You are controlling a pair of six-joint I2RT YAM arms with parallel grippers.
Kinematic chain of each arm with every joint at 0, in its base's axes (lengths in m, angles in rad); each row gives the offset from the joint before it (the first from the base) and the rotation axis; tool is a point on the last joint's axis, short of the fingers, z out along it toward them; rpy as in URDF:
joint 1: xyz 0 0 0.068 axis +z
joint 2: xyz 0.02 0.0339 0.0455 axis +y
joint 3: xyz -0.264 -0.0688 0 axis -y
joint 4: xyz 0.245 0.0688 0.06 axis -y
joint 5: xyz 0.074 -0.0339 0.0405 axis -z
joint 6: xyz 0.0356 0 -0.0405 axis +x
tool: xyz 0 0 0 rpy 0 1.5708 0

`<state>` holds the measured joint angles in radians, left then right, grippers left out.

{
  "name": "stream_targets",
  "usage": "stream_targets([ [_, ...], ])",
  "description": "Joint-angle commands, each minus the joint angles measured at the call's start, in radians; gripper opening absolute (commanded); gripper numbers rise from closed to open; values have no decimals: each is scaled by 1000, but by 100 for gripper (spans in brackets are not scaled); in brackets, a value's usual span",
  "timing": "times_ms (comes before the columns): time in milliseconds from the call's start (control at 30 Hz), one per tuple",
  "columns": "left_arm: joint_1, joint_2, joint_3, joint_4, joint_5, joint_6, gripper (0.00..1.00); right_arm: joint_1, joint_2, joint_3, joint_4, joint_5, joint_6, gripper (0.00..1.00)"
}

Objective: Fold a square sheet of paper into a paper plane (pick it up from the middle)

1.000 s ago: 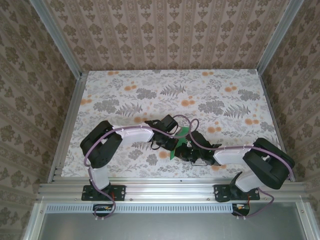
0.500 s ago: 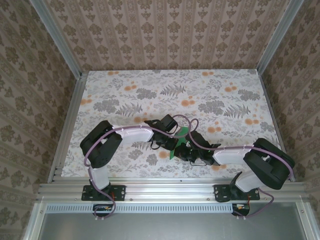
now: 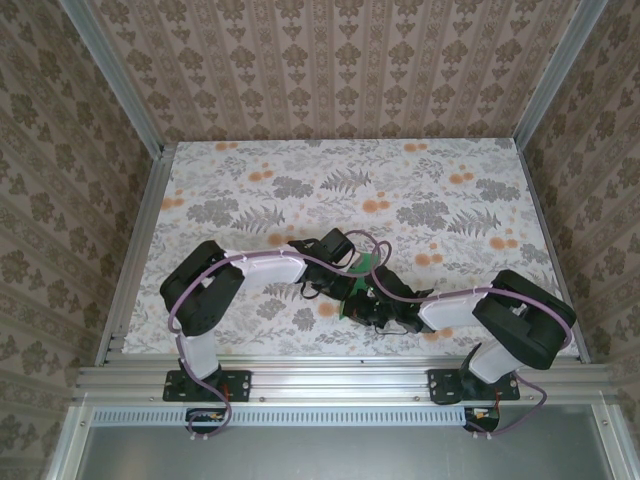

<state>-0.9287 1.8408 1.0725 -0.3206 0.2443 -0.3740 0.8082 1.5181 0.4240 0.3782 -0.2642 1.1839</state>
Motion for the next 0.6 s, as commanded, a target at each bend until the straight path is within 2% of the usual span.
stream_targets([
  [0, 14, 43, -43, -54, -49, -7, 0, 8, -50, 7, -58, 34, 1, 10],
  [167, 17, 42, -42, -55, -46, -6, 0, 29, -100, 9, -58, 32, 11, 11],
  [433, 17, 38, -42, -56, -43, -5, 0, 51, 9, 25, -33, 48, 29, 10],
  [567, 17, 36, -44, -57, -44, -5, 0, 52, 23, 49, -136, 71, 12, 10],
])
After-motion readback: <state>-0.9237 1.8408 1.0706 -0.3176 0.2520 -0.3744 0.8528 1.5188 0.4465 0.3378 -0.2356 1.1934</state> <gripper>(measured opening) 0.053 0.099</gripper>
